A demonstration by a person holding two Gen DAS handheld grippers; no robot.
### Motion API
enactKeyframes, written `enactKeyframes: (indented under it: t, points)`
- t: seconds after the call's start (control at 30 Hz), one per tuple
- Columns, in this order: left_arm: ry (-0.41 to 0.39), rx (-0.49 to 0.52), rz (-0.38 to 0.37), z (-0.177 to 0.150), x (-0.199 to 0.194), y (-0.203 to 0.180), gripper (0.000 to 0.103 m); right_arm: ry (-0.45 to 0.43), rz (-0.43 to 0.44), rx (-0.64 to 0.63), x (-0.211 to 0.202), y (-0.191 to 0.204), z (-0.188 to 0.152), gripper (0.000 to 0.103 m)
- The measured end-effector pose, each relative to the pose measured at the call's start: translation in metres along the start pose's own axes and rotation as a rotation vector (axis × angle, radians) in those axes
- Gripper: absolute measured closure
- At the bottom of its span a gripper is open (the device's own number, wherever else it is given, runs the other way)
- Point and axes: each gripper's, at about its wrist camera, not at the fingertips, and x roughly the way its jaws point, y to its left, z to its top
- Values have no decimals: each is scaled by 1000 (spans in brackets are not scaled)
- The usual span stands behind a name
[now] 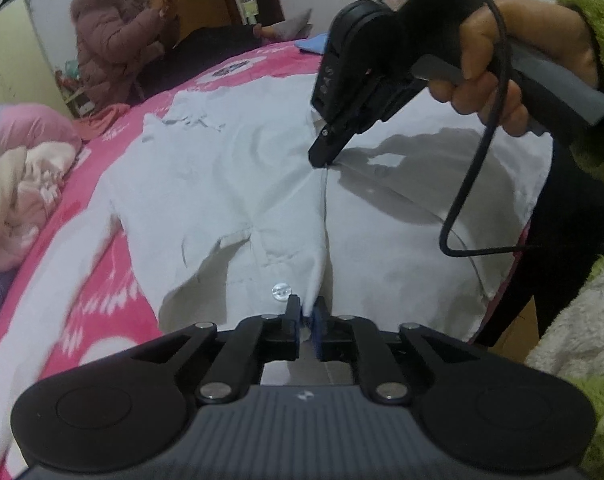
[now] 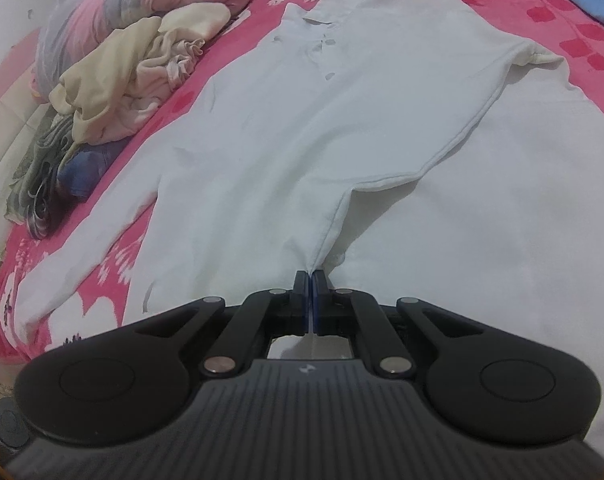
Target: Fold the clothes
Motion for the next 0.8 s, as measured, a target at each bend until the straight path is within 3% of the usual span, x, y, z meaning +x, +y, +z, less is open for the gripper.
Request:
enactKeyframes:
  t: [0.1,0.17,0.2,0.3,0.47,0.57,0.8]
  points:
    - [-2,-46,-20,-3,-5,8,86,8,8,-4,1,-1,0,100]
    - [-9,-68,-32,-5,-11,15,72,11,24,-5,-1,-2,-1,100]
    - [-18,-79,-40,-6,-16,19,70,13,33,-6,-3,-3,-2,99]
    - [-43,-136,-88,-8,-30,35,68,21,52,2,-10,-7,-6,99]
    - [-116,-315,-177,4,-39,70,68,-12,85,35,-33,-24,-3,98]
    - [-158,-340,-126,19,-26,80,67,-73,53,29,-47,-36,14,98]
    - [9,-335,-66,24,32,77,66,-155,-65,-172,-35,-42,60,98]
